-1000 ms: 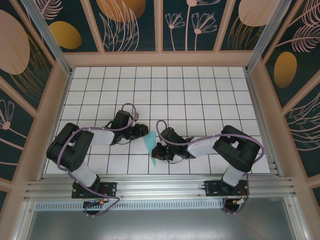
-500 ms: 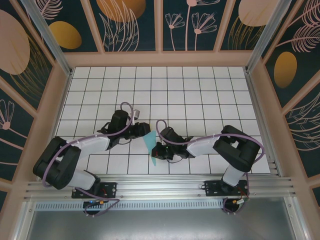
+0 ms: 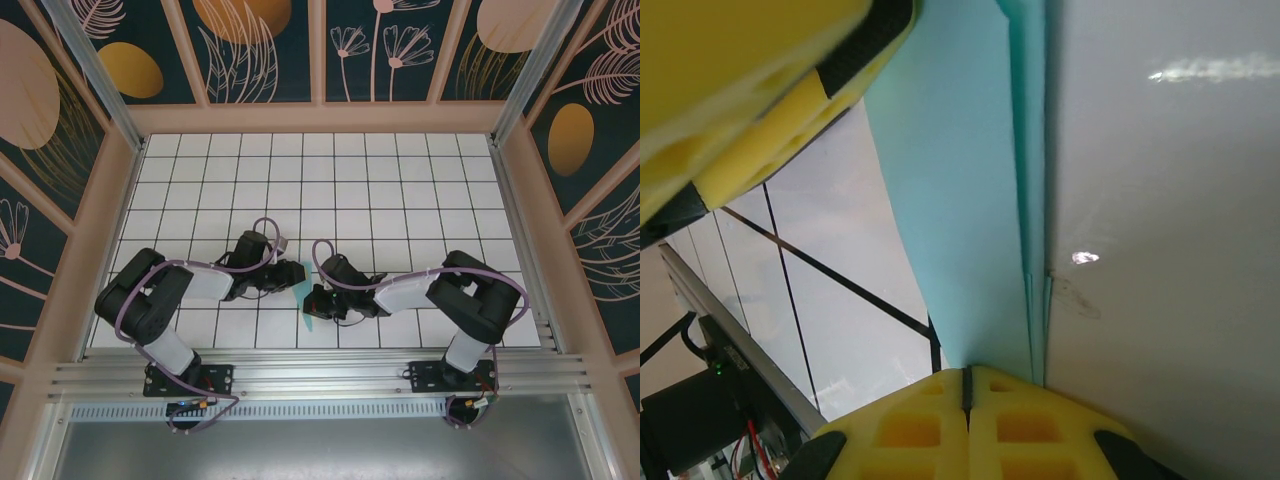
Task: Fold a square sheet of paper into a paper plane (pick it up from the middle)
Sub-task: Perform the fifth fold on the wing at the bottom-center of the table.
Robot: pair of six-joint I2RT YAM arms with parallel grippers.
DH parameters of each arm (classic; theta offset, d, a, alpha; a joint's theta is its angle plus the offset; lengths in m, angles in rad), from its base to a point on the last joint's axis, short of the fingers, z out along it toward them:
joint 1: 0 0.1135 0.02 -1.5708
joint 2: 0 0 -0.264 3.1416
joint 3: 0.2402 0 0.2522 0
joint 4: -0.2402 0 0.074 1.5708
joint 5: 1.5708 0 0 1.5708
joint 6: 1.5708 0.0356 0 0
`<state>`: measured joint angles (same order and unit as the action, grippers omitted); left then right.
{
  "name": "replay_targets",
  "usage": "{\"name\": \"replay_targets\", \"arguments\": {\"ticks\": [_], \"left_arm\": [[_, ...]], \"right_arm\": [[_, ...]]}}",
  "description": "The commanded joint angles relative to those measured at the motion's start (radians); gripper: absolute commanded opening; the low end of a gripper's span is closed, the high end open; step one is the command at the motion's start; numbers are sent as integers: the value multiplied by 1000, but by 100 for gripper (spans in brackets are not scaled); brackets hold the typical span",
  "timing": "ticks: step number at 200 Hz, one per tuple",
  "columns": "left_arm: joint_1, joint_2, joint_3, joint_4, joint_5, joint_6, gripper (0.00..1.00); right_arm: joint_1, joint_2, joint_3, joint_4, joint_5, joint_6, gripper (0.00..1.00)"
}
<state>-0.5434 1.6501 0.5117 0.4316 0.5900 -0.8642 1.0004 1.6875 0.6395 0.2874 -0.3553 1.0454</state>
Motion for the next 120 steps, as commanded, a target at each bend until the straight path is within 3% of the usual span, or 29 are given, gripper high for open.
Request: {"name": "replay_targets", "arguments": {"ticks": [1,37,120], "left_arm": [[-4,51,-12,-39,-95,1,32],[-5,30,-27,-56,-123,4,32],[-4,27,-18,-86,-162,9,32]], "right_arm": [[-5,-36,-12,-45,40,-2,7],[12,-93,33,-87,28,-14,9],[86,-6,-85,38,-47,74,9]]}}
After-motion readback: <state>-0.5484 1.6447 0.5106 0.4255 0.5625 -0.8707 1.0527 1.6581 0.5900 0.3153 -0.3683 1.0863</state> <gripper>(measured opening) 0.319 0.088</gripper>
